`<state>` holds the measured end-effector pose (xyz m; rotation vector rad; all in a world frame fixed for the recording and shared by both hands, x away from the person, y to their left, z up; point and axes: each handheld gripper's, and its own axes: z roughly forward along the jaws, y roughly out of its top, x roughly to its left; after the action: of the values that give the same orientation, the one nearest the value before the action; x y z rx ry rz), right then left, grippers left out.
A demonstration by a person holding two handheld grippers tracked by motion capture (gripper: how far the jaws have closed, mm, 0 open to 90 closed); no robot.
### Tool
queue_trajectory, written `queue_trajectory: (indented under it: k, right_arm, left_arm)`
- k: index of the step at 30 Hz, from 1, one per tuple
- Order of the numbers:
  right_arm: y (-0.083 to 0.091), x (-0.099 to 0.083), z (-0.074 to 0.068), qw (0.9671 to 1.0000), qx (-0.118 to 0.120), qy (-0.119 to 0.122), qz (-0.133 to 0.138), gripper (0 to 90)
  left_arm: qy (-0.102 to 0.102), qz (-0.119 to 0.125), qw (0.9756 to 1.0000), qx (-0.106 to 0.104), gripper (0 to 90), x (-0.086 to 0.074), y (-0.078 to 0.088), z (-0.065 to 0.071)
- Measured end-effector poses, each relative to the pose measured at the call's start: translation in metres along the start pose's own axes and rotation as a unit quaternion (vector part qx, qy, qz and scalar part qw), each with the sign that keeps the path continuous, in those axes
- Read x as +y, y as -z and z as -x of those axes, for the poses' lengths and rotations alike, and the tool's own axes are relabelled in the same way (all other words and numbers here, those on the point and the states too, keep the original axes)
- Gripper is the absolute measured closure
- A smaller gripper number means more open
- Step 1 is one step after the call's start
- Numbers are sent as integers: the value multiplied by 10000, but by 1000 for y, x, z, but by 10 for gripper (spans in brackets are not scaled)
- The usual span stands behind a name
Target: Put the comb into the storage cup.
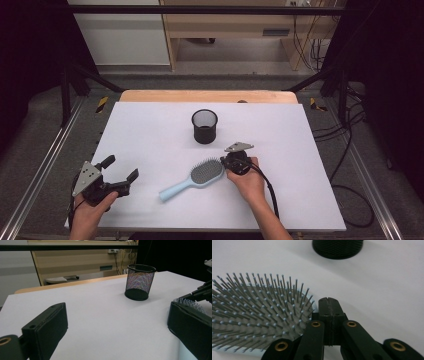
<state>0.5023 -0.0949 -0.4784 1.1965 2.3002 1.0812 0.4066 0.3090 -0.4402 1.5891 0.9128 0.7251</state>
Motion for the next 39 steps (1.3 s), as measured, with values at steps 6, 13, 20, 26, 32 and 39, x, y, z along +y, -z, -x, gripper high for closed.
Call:
queue_trajectory:
  k: [6,13,20,26,32,39]
  right_arm:
    - [-2,-1,-16,9999,149,26,9,900]
    - [-1,-1,-21,9998,164,78,41,900]
    - [16,0,-8,9990,54,46,441,900]
    - [39,-5,8,9971,-41,120,751,864]
    - [76,-15,29,9917,-240,43,1263,695]
    - [109,-32,48,9831,-480,-211,1755,359]
  left_arm:
    - [-23,-64,10000,-38,32,0,-2,1]
    - [16,-117,9999,-96,34,-2,-3,5]
    - [68,-104,9998,-156,33,-1,-3,7]
    - [134,-117,9996,-219,32,0,-2,9]
    - [261,-20,9993,-281,28,0,-1,8]
    - [388,-12,9984,-409,27,3,0,3]
